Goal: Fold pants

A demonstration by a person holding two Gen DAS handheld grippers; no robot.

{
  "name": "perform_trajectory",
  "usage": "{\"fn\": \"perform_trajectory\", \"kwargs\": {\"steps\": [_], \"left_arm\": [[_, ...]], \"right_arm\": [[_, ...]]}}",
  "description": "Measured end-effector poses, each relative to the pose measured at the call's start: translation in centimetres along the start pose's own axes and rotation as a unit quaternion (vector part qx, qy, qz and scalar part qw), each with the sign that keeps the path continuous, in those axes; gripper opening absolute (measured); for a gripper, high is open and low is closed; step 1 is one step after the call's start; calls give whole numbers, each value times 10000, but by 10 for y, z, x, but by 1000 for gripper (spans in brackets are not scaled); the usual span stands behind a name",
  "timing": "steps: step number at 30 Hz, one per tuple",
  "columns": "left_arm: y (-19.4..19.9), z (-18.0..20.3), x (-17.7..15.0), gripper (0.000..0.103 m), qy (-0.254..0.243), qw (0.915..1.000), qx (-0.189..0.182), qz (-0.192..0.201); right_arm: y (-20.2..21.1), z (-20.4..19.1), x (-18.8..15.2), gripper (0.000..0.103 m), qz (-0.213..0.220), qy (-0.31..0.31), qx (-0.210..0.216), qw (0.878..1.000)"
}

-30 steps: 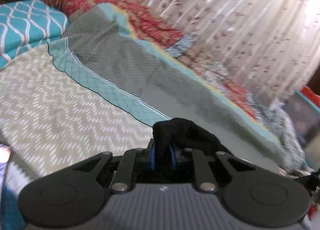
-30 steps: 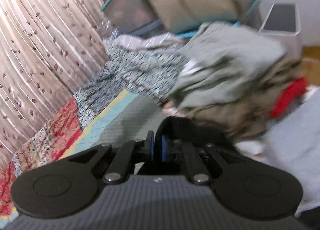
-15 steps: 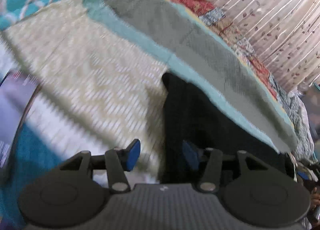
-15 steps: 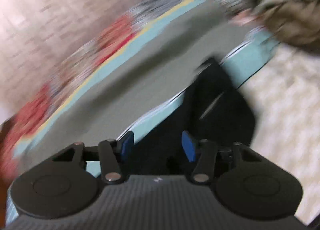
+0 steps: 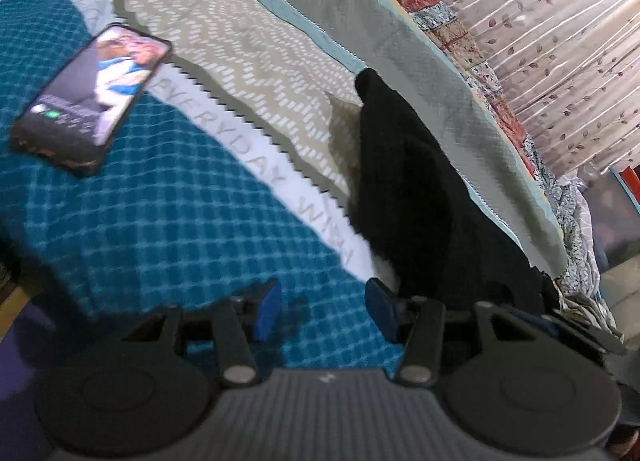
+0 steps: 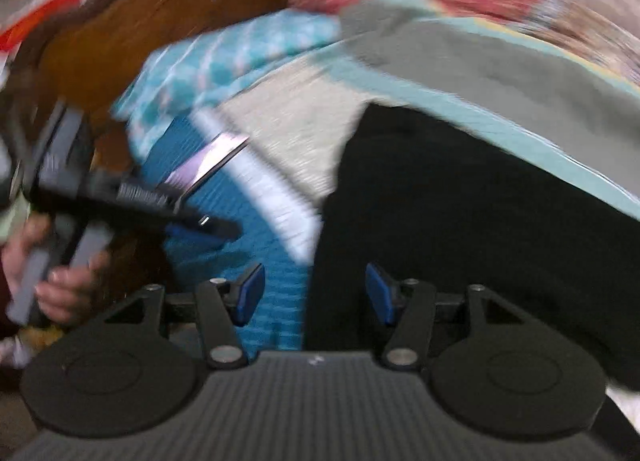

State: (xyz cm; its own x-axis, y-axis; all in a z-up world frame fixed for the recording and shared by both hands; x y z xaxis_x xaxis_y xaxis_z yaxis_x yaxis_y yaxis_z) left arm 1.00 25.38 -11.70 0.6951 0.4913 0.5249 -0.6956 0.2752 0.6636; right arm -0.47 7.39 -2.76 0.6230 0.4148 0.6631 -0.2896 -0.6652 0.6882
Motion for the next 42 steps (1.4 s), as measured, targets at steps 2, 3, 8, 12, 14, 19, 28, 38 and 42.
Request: {"fn": "perform_trajectory", "kwargs": {"steps": [2, 3, 8, 12, 14, 19, 28, 38, 42], "left_arm": [[8, -9, -4, 48, 50, 10000, 20, 21], [11, -12, -5, 48, 88, 10000, 22, 27], [18, -28, -8, 48, 313, 9994, -49, 113], [12, -34, -9, 48, 424, 9989, -164, 93], [11, -34, -11, 48, 412, 9989, -221, 99], [9, -30, -13, 52, 373, 9988, -281, 109], [5, -20, -15, 52, 356, 9986, -399, 63], [-22, 25, 7, 55, 61, 9960, -885, -59], [-49, 57, 19, 60, -214, 9943, -1031, -196]], "right_arm": [[-21, -2, -4, 59, -300, 165, -148, 9993], [-30, 4, -3, 59, -401, 187, -312, 9985], [-39, 54, 11, 58, -167, -79, -1254, 9919], [-37, 105, 13, 58, -196, -890, -1728, 9807], [-33, 105, 14, 58, -110, -988, -1736, 9798], [-29, 67, 14, 63, 142, -28, -1688, 9855], [-65, 46, -10, 67, -374, 444, -1444, 9878], [10, 177, 16, 11, 1263, -4465, 693, 8831], [-28, 221, -32, 12, 521, -5165, -158, 8545]]}}
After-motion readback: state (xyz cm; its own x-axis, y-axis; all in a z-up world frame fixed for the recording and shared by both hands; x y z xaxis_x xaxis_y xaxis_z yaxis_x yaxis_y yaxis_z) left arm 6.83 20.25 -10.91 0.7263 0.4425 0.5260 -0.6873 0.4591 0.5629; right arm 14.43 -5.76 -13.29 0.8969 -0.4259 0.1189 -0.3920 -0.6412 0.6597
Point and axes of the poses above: each gripper's, at about its wrist camera, not at the fingertips, and y roughly against the way its jaws point, z to its right, x to its top, the point moved 8 cm from there along -y, roughly the way its jaws point, and after that the axes turned 8 degrees about -y, right-handed, at the moved point
